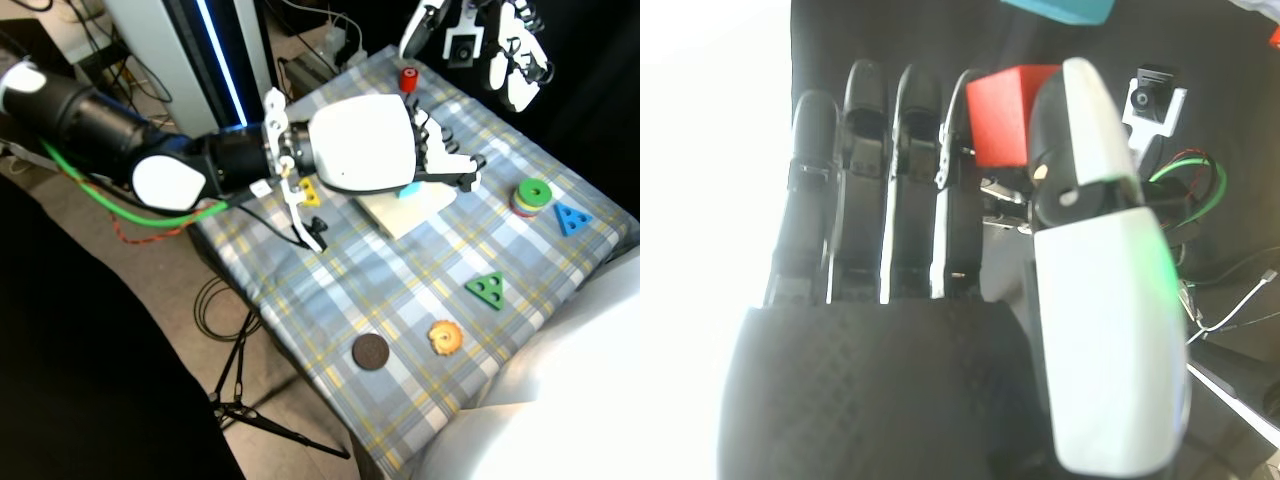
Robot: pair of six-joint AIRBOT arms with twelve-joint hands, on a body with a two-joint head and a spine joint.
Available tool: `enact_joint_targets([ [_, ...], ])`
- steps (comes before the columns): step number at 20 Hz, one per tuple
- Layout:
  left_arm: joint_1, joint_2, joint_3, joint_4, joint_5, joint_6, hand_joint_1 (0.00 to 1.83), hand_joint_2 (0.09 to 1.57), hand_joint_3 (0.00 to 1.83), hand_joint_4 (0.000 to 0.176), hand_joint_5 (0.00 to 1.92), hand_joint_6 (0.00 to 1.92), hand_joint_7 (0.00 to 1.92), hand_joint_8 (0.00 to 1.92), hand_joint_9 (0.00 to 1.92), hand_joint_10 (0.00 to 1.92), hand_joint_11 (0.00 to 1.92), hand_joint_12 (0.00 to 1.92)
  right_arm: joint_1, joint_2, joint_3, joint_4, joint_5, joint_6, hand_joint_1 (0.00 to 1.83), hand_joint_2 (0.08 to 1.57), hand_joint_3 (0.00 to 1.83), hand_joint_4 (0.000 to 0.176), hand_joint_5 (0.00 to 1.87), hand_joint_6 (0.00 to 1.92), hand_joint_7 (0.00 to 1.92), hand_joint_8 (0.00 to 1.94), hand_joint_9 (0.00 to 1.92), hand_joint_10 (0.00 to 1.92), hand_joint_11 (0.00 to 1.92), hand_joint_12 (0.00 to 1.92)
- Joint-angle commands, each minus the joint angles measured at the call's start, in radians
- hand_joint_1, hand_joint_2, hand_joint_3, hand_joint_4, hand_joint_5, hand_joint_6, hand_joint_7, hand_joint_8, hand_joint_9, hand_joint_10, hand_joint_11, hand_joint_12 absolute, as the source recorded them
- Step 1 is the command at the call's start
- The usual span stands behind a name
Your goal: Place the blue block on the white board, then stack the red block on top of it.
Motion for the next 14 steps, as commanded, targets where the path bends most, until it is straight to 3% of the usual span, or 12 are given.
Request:
enact_joint_targets([
  [1,-0.009,0.007,-0.002,0.014,-0.128,-0.009,0.78,0.85,0.00,0.125,0.36,0.00,0.34,0.00,0.34,0.00,0.00,0.96,0.021,-0.002,0.003,0.038,0.096,0.004,1.14,1.11,0.00,0.000,0.99,0.98,0.85,0.00,0.72,0.00,0.20,0.89],
  [9,-0.010,0.007,-0.002,0.014,-0.132,-0.009,0.79,0.84,0.00,0.116,0.35,0.00,0.34,0.00,0.32,0.00,0.00,0.93,0.021,-0.017,0.015,0.033,0.075,0.004,1.16,1.11,0.00,0.000,0.98,0.98,0.82,0.00,0.69,0.00,0.19,0.86],
  [14,-0.010,0.007,-0.001,0.014,-0.131,-0.009,0.79,0.84,0.00,0.125,0.36,0.00,0.33,0.00,0.32,0.00,0.00,0.97,0.021,-0.023,0.020,0.030,0.073,0.004,1.14,1.12,0.00,0.000,0.96,1.02,0.79,0.00,0.67,0.00,0.19,0.86],
])
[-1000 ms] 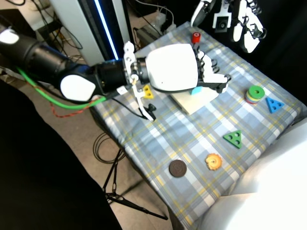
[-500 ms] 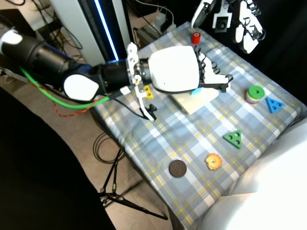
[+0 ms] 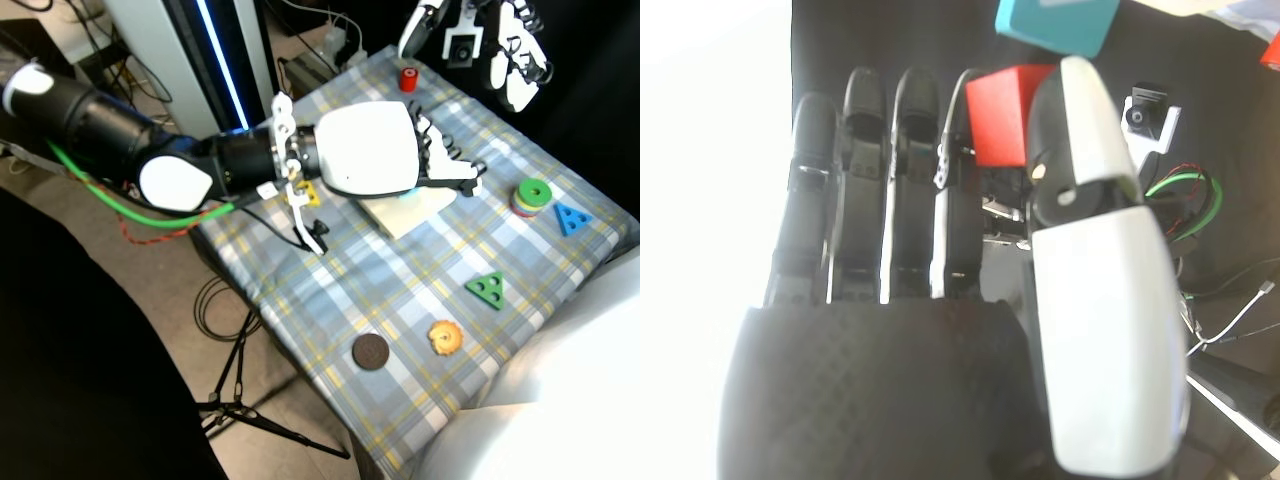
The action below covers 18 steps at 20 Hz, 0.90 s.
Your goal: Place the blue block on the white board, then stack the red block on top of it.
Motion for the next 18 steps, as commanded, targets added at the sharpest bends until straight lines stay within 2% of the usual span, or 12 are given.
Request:
enact_joint_targets([
  [1,-0.010,0.007,0.001,0.014,-0.128,-0.009,0.79,0.84,0.00,0.122,0.37,0.00,0.33,0.00,0.33,0.00,0.00,0.97,0.021,-0.006,0.002,0.039,0.096,0.004,1.14,1.12,0.00,0.000,0.96,1.02,0.79,0.00,0.67,0.00,0.19,0.86],
  [4,-0.010,0.007,0.002,0.014,-0.130,-0.009,0.80,0.84,0.00,0.110,0.37,0.00,0.33,0.00,0.33,0.00,0.00,0.96,0.021,-0.008,0.004,0.037,0.096,0.004,1.13,1.12,0.00,0.000,0.96,1.02,0.79,0.00,0.67,0.00,0.18,0.87],
  [7,-0.010,0.007,0.002,0.014,-0.130,-0.009,0.79,0.84,0.00,0.123,0.37,0.00,0.33,0.00,0.32,0.00,0.00,0.96,0.021,-0.008,0.004,0.034,0.095,0.004,1.11,1.12,0.00,0.000,0.95,1.03,0.77,0.00,0.68,0.00,0.18,0.94],
  [10,-0.010,0.007,0.002,0.014,-0.130,-0.009,0.79,0.84,0.00,0.121,0.37,0.00,0.33,0.00,0.32,0.00,0.00,0.97,0.021,-0.008,0.004,0.033,0.095,0.004,1.08,1.13,0.00,0.000,0.93,1.06,0.75,0.00,0.69,0.00,0.20,0.94],
  [13,-0.010,0.007,0.002,0.014,-0.131,-0.009,0.80,0.84,0.00,0.110,0.37,0.00,0.33,0.00,0.32,0.00,0.00,0.96,0.021,-0.008,0.003,0.031,0.094,0.004,1.06,1.14,0.00,0.010,0.92,1.07,0.74,0.00,0.72,0.01,0.24,0.94],
  [14,-0.010,0.007,0.002,0.014,-0.131,-0.009,0.79,0.84,0.00,0.112,0.37,0.00,0.33,0.00,0.32,0.00,0.00,0.96,0.021,-0.008,0.003,0.031,0.094,0.004,1.05,1.14,0.00,0.029,0.91,1.08,0.74,0.00,0.73,0.01,0.25,0.94],
  [15,-0.010,0.006,0.002,0.014,-0.132,-0.009,0.79,0.84,0.00,0.110,0.37,0.00,0.33,0.00,0.32,0.00,0.00,0.96,0.021,-0.008,0.003,0.031,0.094,0.004,1.05,1.14,0.00,0.034,0.91,1.09,0.74,0.00,0.73,0.02,0.25,0.94],
  [18,-0.010,0.006,0.001,0.014,-0.132,-0.009,0.79,0.84,0.00,0.115,0.37,0.00,0.33,0.00,0.32,0.00,0.00,0.96,0.021,-0.008,0.003,0.030,0.093,0.004,1.05,1.14,0.00,0.032,0.91,1.09,0.73,0.00,0.74,0.02,0.26,0.95],
])
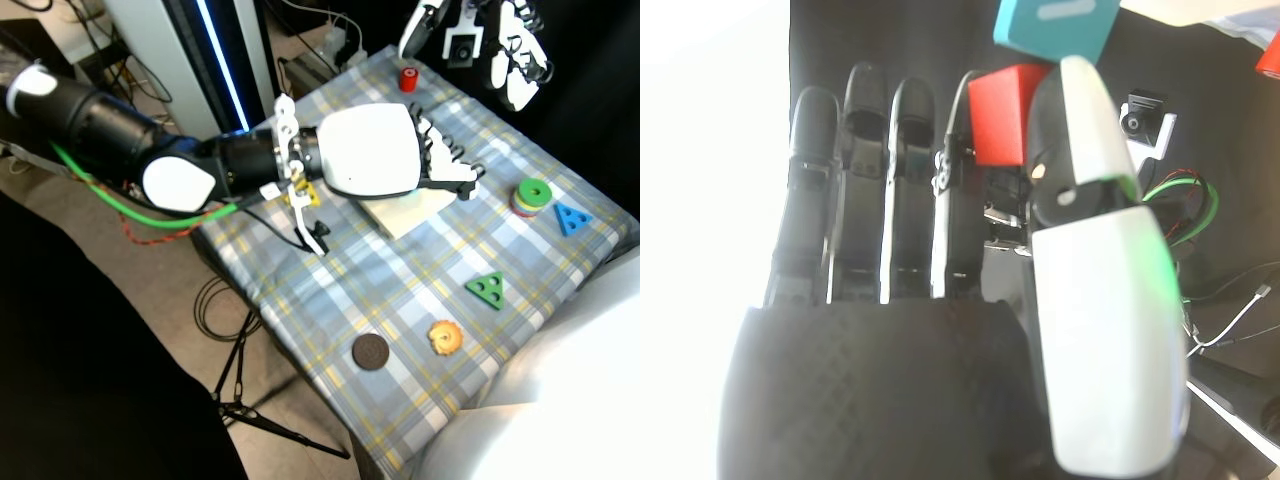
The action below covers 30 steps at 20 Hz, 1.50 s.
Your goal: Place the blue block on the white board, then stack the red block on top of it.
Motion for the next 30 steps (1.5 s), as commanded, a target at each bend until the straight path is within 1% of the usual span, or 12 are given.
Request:
enact_joint_targets([
  [1,-0.010,0.006,0.001,0.014,-0.131,-0.009,0.78,0.84,0.00,0.118,0.37,0.00,0.33,0.00,0.32,0.00,0.00,0.96,0.021,-0.002,0.002,0.041,0.096,0.004,1.05,1.14,0.00,0.031,0.91,1.09,0.73,0.00,0.74,0.02,0.26,0.95],
  [5,-0.010,0.006,0.001,0.014,-0.131,-0.009,0.80,0.84,0.00,0.115,0.38,0.00,0.34,0.00,0.32,0.00,0.00,0.96,0.021,-0.002,0.002,0.041,0.095,0.004,1.05,1.14,0.00,0.028,0.91,1.09,0.72,0.00,0.72,0.01,0.25,0.95],
  [6,-0.010,0.006,0.001,0.014,-0.132,-0.009,0.80,0.84,0.00,0.116,0.37,0.00,0.34,0.00,0.32,0.00,0.00,0.96,0.021,-0.002,0.002,0.041,0.094,0.004,1.06,1.06,0.00,0.000,0.78,0.53,0.71,0.01,0.72,0.01,0.24,0.95],
  [7,-0.010,0.006,0.001,0.014,-0.132,-0.009,0.79,0.84,0.00,0.119,0.37,0.00,0.33,0.00,0.31,0.00,0.00,0.94,0.021,-0.002,0.002,0.041,0.094,0.004,1.07,1.11,0.00,0.010,0.92,0.92,0.71,0.01,0.71,0.00,0.23,0.95],
  [8,-0.010,0.006,0.001,0.014,-0.132,-0.009,0.78,0.84,0.00,0.120,0.37,0.00,0.33,0.00,0.31,0.00,0.00,0.93,0.021,-0.002,0.002,0.041,0.094,0.004,1.05,1.13,0.00,0.033,0.91,1.05,0.71,0.01,0.71,0.00,0.23,0.96],
  [9,-0.010,0.006,0.001,0.014,-0.132,-0.009,0.79,0.84,0.00,0.115,0.37,0.00,0.33,0.00,0.32,0.00,0.00,0.93,0.021,-0.002,0.002,0.041,0.093,0.004,1.05,1.14,0.00,0.025,0.91,1.09,0.71,0.00,0.71,0.00,0.23,0.97],
  [12,-0.010,0.006,0.000,0.014,-0.133,-0.009,0.79,0.84,0.00,0.115,0.38,0.00,0.34,0.00,0.33,0.00,0.00,0.97,0.021,-0.002,0.002,0.041,0.092,0.004,1.05,1.14,0.00,0.023,0.90,1.10,0.71,0.00,0.71,0.00,0.23,0.97],
  [13,-0.010,0.006,0.000,0.014,-0.133,-0.009,0.79,0.84,0.00,0.112,0.38,0.00,0.34,0.00,0.32,0.00,0.00,0.96,0.021,-0.002,0.002,0.041,0.092,0.004,1.06,1.06,0.00,0.000,0.78,0.53,0.70,0.01,0.70,0.01,0.22,0.97],
  [14,-0.011,0.006,0.000,0.014,-0.133,-0.009,0.79,0.85,0.00,0.112,0.38,0.00,0.34,0.00,0.32,0.00,0.00,0.96,0.021,-0.002,0.002,0.041,0.092,0.004,1.06,1.05,0.00,0.000,0.83,0.25,0.70,0.00,0.70,0.01,0.23,0.97],
  [15,-0.011,0.006,0.001,0.014,-0.133,-0.009,0.78,0.85,0.00,0.118,0.38,0.00,0.33,0.00,0.32,0.00,0.00,0.96,0.021,-0.002,0.003,0.041,0.092,0.004,1.06,1.05,0.00,0.000,0.87,0.11,0.70,0.00,0.70,0.01,0.22,0.98],
  [18,-0.011,0.006,0.001,0.014,-0.134,-0.009,0.79,0.85,0.00,0.116,0.39,0.00,0.34,0.00,0.32,0.00,0.00,0.96,0.021,-0.002,0.003,0.041,0.091,0.004,1.05,1.04,0.00,0.000,0.89,0.04,0.70,0.00,0.71,0.00,0.22,0.97],
  [30,-0.011,0.006,0.000,0.014,-0.136,-0.009,0.79,0.84,0.00,0.111,0.39,0.00,0.34,0.00,0.33,0.00,0.00,0.96,0.021,-0.002,0.003,0.041,0.088,0.004,1.04,1.03,0.00,0.000,0.89,0.01,0.69,0.00,0.64,0.00,0.18,0.91],
])
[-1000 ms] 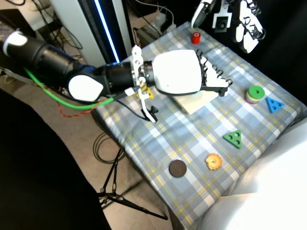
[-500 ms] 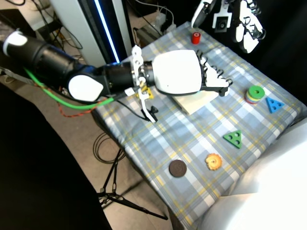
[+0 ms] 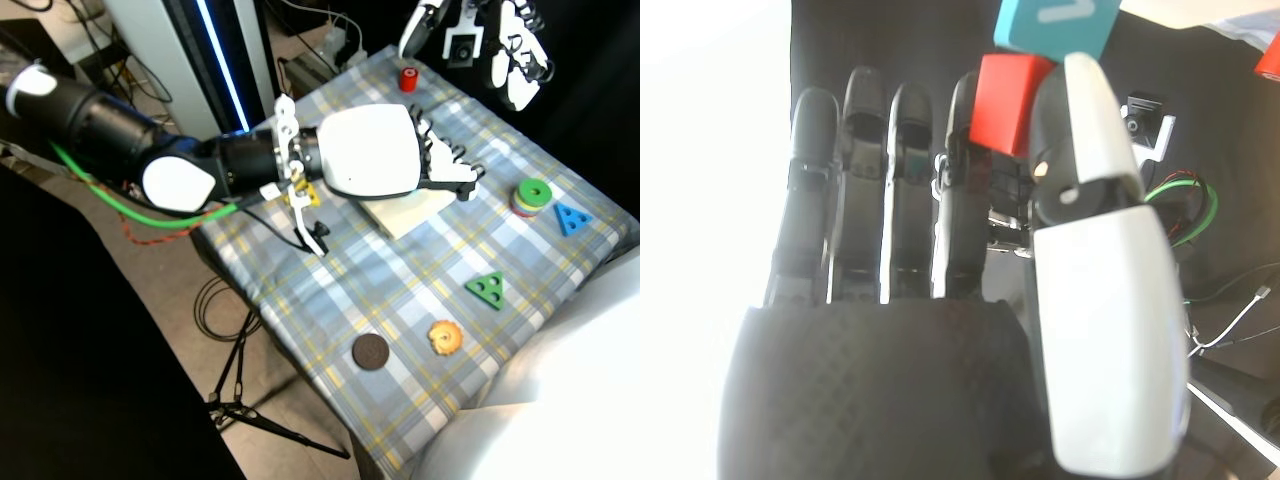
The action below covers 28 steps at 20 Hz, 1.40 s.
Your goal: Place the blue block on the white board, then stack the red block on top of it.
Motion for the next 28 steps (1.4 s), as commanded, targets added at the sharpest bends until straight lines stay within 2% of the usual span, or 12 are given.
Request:
enact_joint_targets([
  [1,-0.011,0.006,0.000,0.014,-0.134,-0.009,0.79,0.84,0.00,0.113,0.39,0.00,0.34,0.00,0.33,0.00,0.00,0.96,0.021,-0.002,0.003,0.041,0.091,0.004,1.03,1.03,0.00,0.000,0.88,0.00,0.68,0.00,0.63,0.00,0.17,0.90],
  [13,-0.010,0.006,-0.001,0.006,-0.144,-0.009,0.78,0.85,0.00,0.111,0.37,0.00,0.33,0.00,0.32,0.00,0.00,0.95,0.021,-0.001,-0.004,0.051,0.092,0.004,0.98,0.99,0.00,0.000,0.75,0.00,0.62,0.00,0.59,0.00,0.07,1.06],
  [16,-0.007,0.007,-0.002,0.005,-0.151,-0.014,0.79,0.85,0.00,0.112,0.36,0.00,0.34,0.00,0.32,0.00,0.00,0.89,0.021,0.032,-0.023,0.057,0.094,0.004,0.94,0.95,0.00,0.004,0.54,0.00,0.46,0.00,0.42,0.00,0.00,0.93],
  [18,-0.002,0.014,-0.005,0.006,-0.160,-0.028,0.80,0.85,0.00,0.111,0.36,0.00,0.34,0.00,0.31,0.00,0.00,0.83,0.021,0.069,-0.047,0.065,0.113,0.004,0.94,0.93,0.00,0.036,0.36,0.00,0.30,0.00,0.27,0.00,0.00,0.74],
  [20,0.010,0.025,-0.007,0.006,-0.171,-0.060,0.82,0.85,0.00,0.102,0.34,0.00,0.33,0.00,0.29,0.00,0.00,0.74,0.021,0.101,-0.076,0.085,0.148,0.004,0.88,0.92,0.00,0.042,0.24,0.00,0.21,0.00,0.19,0.00,0.00,0.62],
  [22,0.032,0.040,-0.006,0.015,-0.202,-0.129,0.79,0.86,0.00,0.085,0.29,0.00,0.30,0.00,0.27,0.00,0.00,0.72,-0.011,0.144,-0.104,0.130,0.212,0.003,0.64,0.93,0.00,0.079,0.03,0.00,0.02,0.00,0.02,0.00,0.00,0.26],
  [23,0.051,0.052,-0.006,0.032,-0.247,-0.205,0.79,0.87,0.01,0.074,0.27,0.00,0.27,0.00,0.25,0.00,0.00,0.66,-0.070,0.189,-0.137,0.216,0.298,-0.016,0.56,0.91,0.00,0.084,0.00,0.00,0.00,0.00,0.00,0.00,0.00,0.10],
  [24,0.062,0.059,-0.006,0.040,-0.279,-0.244,0.78,0.86,0.00,0.063,0.21,0.00,0.23,0.00,0.21,0.00,0.00,0.61,-0.112,0.219,-0.163,0.285,0.365,-0.042,0.45,0.91,0.00,0.123,0.00,0.00,0.00,0.00,0.00,0.00,0.00,0.02],
  [25,0.079,0.069,-0.007,0.051,-0.326,-0.299,0.77,0.84,0.00,0.116,0.09,0.00,0.12,0.01,0.11,0.00,0.00,0.39,-0.167,0.255,-0.199,0.367,0.452,-0.082,0.49,0.91,0.00,0.165,0.00,0.00,0.00,0.00,0.00,0.00,0.00,0.00],
  [26,0.104,0.081,-0.007,0.063,-0.399,-0.372,0.70,0.88,0.01,0.152,0.00,0.00,0.02,0.00,0.01,0.00,0.00,0.07,-0.242,0.302,-0.241,0.459,0.567,-0.120,0.53,0.94,0.01,0.176,0.00,0.00,0.00,0.00,0.00,0.00,0.00,0.00],
  [27,0.127,0.087,-0.007,0.065,-0.453,-0.421,0.70,0.88,0.01,0.152,0.00,0.00,0.02,0.00,0.01,0.00,0.00,0.07,-0.288,0.320,-0.265,0.514,0.644,-0.140,0.53,0.94,0.01,0.176,0.00,0.00,0.00,0.00,0.00,0.00,0.00,0.00],
  [28,0.158,0.091,-0.006,0.065,-0.516,-0.479,0.66,0.86,0.00,0.171,0.00,0.00,0.00,0.00,0.00,0.00,0.00,0.03,-0.345,0.337,-0.290,0.578,0.740,-0.163,0.58,1.00,0.01,0.176,0.00,0.00,0.00,0.00,0.00,0.00,0.00,0.00],
])
